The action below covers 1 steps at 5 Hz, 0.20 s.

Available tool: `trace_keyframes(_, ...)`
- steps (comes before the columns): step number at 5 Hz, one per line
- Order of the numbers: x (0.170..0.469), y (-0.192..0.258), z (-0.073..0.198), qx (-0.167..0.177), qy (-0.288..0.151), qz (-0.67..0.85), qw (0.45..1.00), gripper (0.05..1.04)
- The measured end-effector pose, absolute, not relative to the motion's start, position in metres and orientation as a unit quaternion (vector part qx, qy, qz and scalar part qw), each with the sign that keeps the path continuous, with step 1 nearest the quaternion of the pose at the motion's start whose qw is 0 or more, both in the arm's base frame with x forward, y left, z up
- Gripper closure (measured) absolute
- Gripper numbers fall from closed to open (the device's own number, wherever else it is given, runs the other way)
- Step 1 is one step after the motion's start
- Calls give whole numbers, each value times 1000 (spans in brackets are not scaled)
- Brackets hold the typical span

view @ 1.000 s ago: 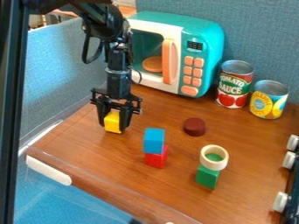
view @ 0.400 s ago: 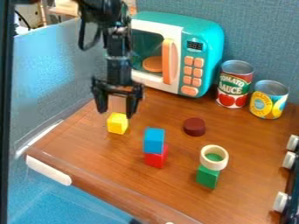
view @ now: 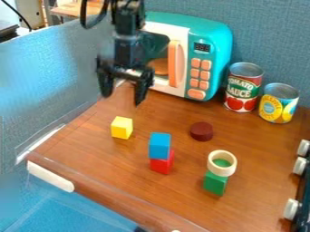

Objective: Remove yellow cube from the tower and place it on the table

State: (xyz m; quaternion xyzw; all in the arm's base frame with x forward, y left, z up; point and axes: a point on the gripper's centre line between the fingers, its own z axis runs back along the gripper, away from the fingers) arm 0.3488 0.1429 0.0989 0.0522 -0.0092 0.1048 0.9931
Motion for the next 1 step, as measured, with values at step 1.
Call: trace_keyframes(1,351,123,117,86,-15,62,994,83)
